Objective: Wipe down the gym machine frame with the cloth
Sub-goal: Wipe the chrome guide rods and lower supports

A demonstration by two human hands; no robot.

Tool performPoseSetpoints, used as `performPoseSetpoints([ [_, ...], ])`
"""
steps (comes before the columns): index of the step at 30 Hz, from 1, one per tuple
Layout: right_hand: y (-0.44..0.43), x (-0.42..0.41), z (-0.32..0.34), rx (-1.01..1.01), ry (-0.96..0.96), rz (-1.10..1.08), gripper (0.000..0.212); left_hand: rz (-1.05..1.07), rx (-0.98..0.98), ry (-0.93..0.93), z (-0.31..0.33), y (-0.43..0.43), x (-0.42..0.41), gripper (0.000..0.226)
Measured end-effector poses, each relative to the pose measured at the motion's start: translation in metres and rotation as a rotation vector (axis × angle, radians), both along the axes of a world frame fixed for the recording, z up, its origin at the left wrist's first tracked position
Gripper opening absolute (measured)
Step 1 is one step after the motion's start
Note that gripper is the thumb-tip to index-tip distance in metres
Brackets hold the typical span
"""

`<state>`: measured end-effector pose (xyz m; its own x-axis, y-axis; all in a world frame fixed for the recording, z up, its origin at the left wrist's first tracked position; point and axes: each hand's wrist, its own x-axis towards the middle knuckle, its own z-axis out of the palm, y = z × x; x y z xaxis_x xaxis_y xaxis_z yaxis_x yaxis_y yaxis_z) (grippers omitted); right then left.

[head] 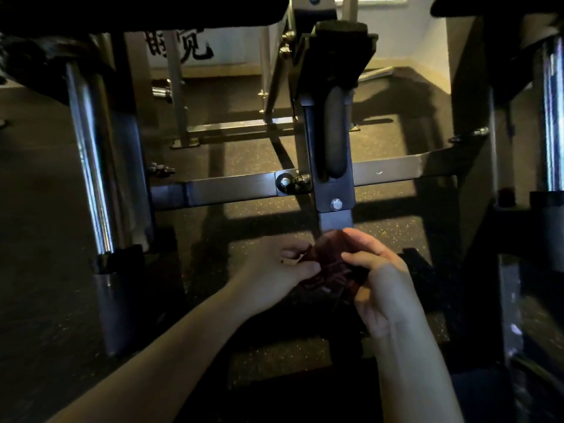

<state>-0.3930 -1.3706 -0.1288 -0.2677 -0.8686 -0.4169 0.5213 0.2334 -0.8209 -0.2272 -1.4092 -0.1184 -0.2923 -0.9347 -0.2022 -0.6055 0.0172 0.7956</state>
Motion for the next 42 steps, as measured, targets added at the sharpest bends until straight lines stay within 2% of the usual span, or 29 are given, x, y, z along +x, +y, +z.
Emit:
performPoseSetpoints([
  [2, -0.003, -0.002, -0.004, -0.004, -0.042, -0.042, 0.048, -0.034, 0.047, 0.025, -0.005, -0.004, -0.007, 0.026],
  [4, -0.002, -0.004, -0.006, 0.006, -0.055, -0.083, 0.048, 0.003, 0.013, 0.022, -0.007, -0.009, -0.015, 0.020],
  [7, 0.003, -0.008, -0.004, 0.045, 0.134, -0.019, 0.025, 0.066, -0.043, 0.086, -0.010, -0.007, -0.030, 0.023],
  [9, 0.008, -0.007, -0.005, 0.050, 0.211, 0.084, 0.027, 0.080, -0.110, 0.087, -0.015, -0.004, -0.036, 0.024],
  [11, 0.010, -0.005, -0.007, 0.045, 0.258, 0.100, 0.025, 0.069, -0.203, -0.004, -0.022, -0.002, -0.036, 0.025],
  [14, 0.008, -0.007, -0.014, 0.048, 0.403, 0.038, 0.013, 0.053, -0.253, -0.069, -0.032, 0.000, -0.034, 0.024],
  [19, -0.010, -0.017, -0.028, -0.055, 0.559, -0.180, 0.015, 0.071, -0.244, 0.063, -0.037, 0.002, -0.039, 0.021],
  [23, -0.024, -0.004, -0.043, -0.014, 0.715, -0.138, 0.013, 0.170, -0.206, 0.040, -0.043, -0.004, -0.026, 0.015],
  [26, -0.020, -0.005, -0.054, 0.099, 0.743, -0.151, 0.015, 0.165, -0.093, -0.039, -0.053, -0.003, -0.008, 0.005],
  [29, -0.023, -0.014, -0.048, 0.088, 0.636, -0.341, 0.013, 0.169, -0.132, -0.055, -0.052, -0.005, -0.003, 0.006],
  [30, -0.025, -0.012, -0.047, 0.070, 0.612, -0.344, 0.013, 0.174, -0.161, -0.046, -0.050, -0.008, -0.003, 0.006],
  [33, -0.022, 0.001, -0.044, 0.098, 0.668, -0.160, 0.013, 0.205, -0.232, 0.007, -0.041, -0.017, -0.005, 0.011],
  [35, -0.021, 0.003, -0.042, 0.134, 0.726, -0.200, 0.014, 0.248, -0.244, 0.066, -0.036, -0.023, -0.006, 0.014],
  [38, -0.023, -0.002, -0.041, 0.124, 0.682, -0.328, 0.014, 0.277, -0.269, 0.090, -0.031, -0.029, -0.011, 0.016],
  [42, -0.024, 0.003, -0.041, 0.148, 0.703, -0.180, 0.018, 0.280, -0.275, 0.086, -0.029, -0.033, -0.014, 0.015],
])
